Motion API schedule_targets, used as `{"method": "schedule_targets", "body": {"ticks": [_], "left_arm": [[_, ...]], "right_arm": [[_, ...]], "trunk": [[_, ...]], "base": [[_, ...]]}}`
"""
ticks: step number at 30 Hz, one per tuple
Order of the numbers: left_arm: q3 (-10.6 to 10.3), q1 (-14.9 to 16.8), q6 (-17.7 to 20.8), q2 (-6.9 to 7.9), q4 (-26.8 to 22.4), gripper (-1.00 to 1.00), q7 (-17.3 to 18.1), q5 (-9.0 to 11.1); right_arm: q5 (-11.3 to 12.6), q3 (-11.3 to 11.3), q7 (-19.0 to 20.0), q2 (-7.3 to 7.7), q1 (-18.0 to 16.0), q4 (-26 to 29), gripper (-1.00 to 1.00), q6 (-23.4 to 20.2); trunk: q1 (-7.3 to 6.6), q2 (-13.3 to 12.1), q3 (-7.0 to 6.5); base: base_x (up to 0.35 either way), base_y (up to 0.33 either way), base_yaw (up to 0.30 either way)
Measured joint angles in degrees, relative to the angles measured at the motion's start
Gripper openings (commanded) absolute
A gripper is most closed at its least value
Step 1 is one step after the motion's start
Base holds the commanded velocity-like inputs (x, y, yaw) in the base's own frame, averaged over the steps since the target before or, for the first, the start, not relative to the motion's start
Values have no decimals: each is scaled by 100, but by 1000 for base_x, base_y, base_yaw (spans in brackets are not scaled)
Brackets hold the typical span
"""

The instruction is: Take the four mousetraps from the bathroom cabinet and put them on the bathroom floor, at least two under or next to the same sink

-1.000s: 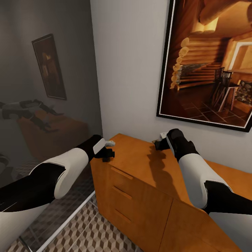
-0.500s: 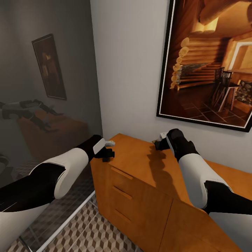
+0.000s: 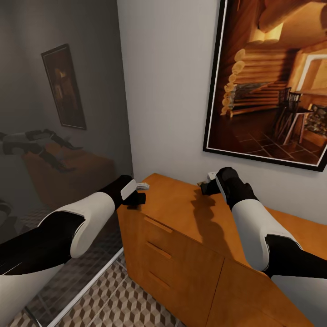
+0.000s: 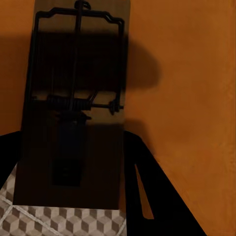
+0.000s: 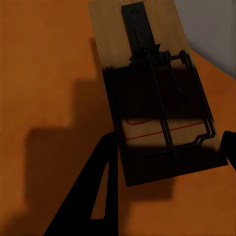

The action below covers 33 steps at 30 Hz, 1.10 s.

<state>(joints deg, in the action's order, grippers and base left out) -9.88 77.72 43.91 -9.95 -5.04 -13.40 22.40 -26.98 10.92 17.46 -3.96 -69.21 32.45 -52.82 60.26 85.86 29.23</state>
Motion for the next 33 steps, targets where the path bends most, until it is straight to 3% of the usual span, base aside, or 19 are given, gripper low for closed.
{"method": "schedule_targets", "body": {"ticks": [16, 19, 24, 27, 33], "left_arm": [[26, -4, 17, 6, -134, -100, 0, -13], [16, -3, 166, 1, -604, -100, 31, -4], [37, -5, 1030, 3, -1623, -100, 36, -1], [34, -6, 1338, 5, -2114, -100, 40, -3], [32, -7, 1473, 10, -2335, -100, 27, 4]], "right_arm": [[-1, 0, 0, -5, 0, 0, -100, -1], [-1, 0, 0, -1, -1, 2, -100, 0], [1, 0, 0, -5, 0, 1, -100, 3], [1, 0, -2, -13, 0, 0, -100, 3], [0, 0, -5, -25, 0, 2, -100, 4]], "trunk": [[1, -1, 1], [0, -1, 1], [0, -1, 1], [0, -1, 1], [1, -1, 1]], "base": [[0, 0, 0], [0, 0, 0], [0, 0, 0], [0, 0, 0], [0, 0, 0]]}}
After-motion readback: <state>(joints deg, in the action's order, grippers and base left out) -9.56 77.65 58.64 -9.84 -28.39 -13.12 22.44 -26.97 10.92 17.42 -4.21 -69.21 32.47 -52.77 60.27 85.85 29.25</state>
